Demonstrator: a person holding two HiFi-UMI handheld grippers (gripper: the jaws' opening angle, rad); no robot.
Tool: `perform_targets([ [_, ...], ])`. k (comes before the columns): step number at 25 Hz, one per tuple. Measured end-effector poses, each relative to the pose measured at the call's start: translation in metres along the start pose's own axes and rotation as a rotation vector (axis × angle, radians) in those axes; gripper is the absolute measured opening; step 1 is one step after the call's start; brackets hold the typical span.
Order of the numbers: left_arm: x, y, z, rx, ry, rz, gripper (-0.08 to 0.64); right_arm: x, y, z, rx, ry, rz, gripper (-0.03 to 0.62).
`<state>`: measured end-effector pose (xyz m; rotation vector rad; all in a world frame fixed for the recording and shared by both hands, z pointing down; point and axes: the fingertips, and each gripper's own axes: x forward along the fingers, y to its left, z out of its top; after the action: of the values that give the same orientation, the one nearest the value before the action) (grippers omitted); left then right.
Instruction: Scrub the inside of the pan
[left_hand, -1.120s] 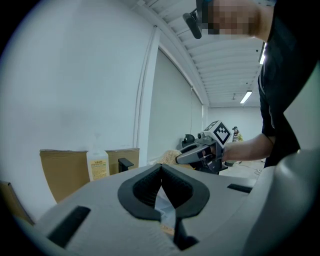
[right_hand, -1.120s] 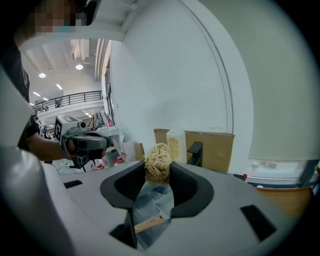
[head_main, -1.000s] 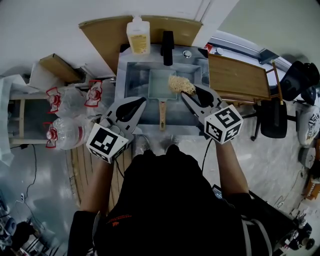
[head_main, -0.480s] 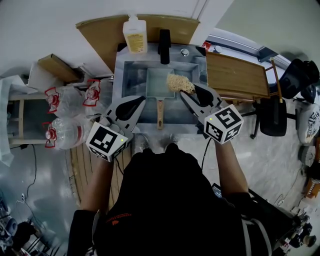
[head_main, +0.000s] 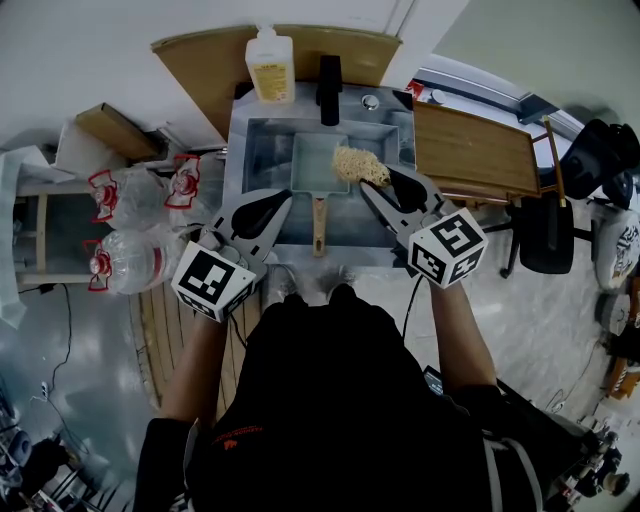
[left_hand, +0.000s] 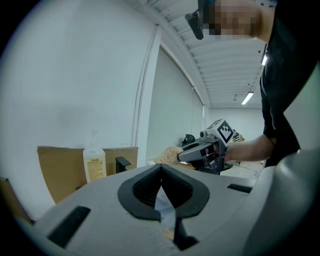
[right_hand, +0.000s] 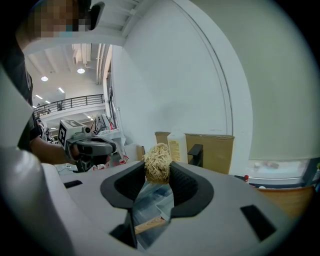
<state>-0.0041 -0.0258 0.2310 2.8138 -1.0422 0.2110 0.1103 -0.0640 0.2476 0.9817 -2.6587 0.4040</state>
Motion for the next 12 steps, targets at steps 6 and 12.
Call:
perform_targets([
  [6,-0.0005,-0.0006,-0.0006,-0.002,0.0,0.001,0.018,-0.0001,0.0011,-0.0008,0.001,0.0,0.002,0.152],
  [12,-0.0003,0.0011,-0.0046,-0.015,0.013,0.005,0.018,0.0012,0.002,-0.0016,0.004,0.004,0.004,0.152],
])
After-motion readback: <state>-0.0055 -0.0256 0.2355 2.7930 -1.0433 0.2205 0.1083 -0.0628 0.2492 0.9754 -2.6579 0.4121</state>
